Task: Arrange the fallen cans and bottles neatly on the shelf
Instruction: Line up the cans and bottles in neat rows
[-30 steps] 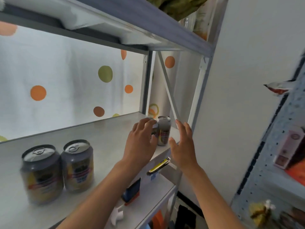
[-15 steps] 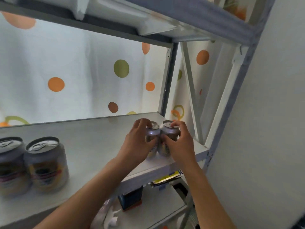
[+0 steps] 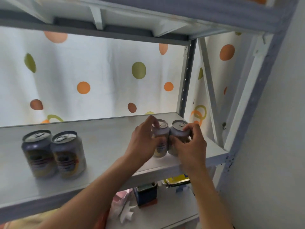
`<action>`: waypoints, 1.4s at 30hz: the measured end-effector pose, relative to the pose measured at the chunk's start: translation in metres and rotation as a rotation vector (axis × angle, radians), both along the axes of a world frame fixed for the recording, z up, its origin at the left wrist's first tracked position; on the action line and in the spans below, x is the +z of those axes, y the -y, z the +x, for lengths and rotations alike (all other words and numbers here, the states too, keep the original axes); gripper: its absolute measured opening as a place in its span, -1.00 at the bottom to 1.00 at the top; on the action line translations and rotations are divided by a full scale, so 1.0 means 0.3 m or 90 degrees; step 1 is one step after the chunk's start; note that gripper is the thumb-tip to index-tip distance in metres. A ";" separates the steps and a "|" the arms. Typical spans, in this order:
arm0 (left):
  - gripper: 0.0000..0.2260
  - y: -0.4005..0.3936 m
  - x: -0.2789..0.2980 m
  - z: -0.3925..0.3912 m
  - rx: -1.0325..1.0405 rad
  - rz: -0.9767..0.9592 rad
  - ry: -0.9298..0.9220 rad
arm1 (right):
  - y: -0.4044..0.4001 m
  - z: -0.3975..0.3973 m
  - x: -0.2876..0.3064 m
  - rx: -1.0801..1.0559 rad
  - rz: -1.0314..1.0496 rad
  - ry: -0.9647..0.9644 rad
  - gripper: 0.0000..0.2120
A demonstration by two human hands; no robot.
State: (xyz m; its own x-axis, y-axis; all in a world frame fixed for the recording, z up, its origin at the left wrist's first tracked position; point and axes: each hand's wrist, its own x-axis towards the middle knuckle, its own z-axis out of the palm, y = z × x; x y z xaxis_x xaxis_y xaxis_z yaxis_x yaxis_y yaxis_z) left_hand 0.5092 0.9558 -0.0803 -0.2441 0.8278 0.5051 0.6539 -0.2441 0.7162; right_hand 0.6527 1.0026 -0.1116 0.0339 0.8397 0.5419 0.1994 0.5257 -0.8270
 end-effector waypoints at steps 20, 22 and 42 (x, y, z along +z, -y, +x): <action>-0.65 0.690 0.429 -0.708 0.055 0.263 0.012 | 0.554 -0.668 0.439 0.177 0.267 -0.060 -0.58; -0.64 0.764 0.437 -0.826 0.097 0.270 0.006 | 0.612 -0.785 0.448 0.198 0.274 -0.060 -0.57; -0.65 0.890 0.194 -1.485 0.362 0.012 -0.270 | 0.770 -1.438 0.230 0.151 0.162 -0.068 -0.62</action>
State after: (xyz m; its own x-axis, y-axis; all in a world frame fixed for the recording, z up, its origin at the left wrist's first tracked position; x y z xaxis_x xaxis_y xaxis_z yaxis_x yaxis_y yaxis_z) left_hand 0.0636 0.6888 -0.0220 -0.4150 0.6207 0.6652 0.9052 0.2083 0.3704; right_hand 0.2212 0.7716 -0.0426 -0.0774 0.6701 0.7382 -0.0329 0.7383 -0.6737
